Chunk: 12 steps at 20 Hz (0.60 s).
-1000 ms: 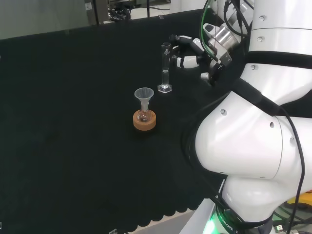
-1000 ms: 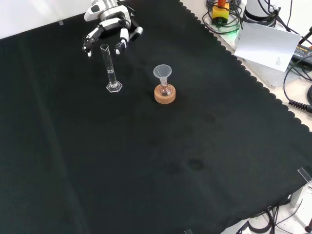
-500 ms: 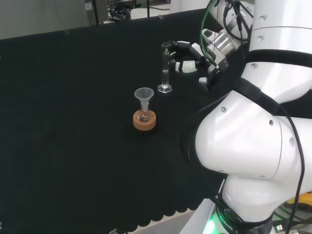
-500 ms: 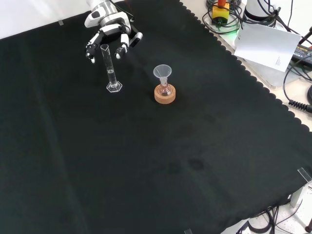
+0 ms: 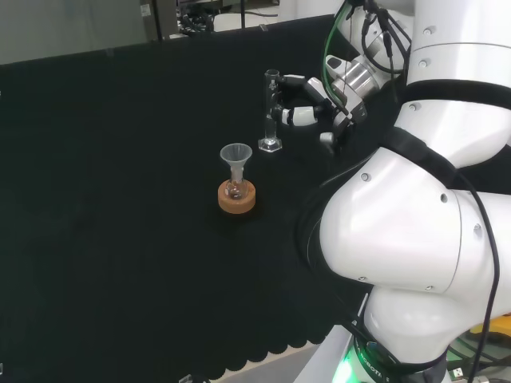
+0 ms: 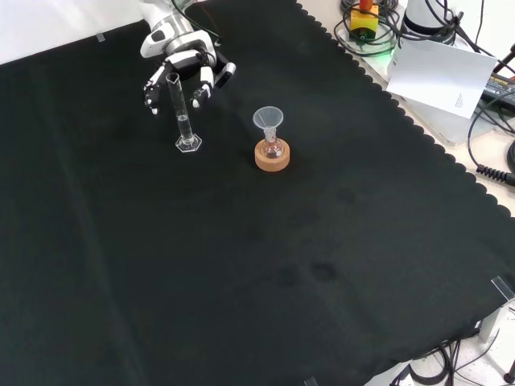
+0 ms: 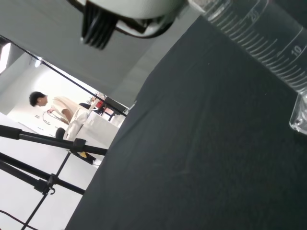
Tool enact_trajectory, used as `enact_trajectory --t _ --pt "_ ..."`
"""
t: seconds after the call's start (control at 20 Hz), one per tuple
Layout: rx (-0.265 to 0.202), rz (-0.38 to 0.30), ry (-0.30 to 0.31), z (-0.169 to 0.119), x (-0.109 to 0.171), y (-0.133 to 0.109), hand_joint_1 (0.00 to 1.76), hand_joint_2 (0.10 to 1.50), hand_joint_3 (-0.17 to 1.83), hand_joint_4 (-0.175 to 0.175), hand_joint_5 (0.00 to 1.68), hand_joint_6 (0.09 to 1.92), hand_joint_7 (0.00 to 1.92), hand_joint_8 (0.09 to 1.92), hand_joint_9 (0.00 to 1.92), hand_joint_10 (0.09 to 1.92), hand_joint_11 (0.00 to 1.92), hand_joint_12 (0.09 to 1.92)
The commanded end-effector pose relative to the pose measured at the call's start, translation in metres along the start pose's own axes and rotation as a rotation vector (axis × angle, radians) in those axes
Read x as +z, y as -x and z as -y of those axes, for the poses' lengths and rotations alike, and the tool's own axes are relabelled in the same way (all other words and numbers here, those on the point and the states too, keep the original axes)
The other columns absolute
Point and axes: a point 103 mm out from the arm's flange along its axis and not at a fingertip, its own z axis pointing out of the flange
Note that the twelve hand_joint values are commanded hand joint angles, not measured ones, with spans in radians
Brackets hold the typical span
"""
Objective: Pick up the graduated cylinder.
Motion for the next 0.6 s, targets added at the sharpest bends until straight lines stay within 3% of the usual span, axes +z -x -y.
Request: enact_trajectory --t 0.05,0.25,0.6 --pt "-0.007 -0.025 0.019 -0.0013 0.0049 0.0005 1.04 0.65 0.66 -0.046 0.61 0.09 0.42 0.62 0.58 0.53 0.3 1.32" --pt "-0.005 -0.04 0.031 -0.0023 0.0065 0.0006 1.05 0.64 0.67 -0.044 0.64 0.1 0.45 0.63 0.62 0.54 0.35 1.31" --pt "-0.013 -0.069 -0.001 -0.0036 0.0126 0.0024 1.06 0.63 0.68 -0.037 0.67 0.13 0.47 0.63 0.66 0.55 0.38 1.3"
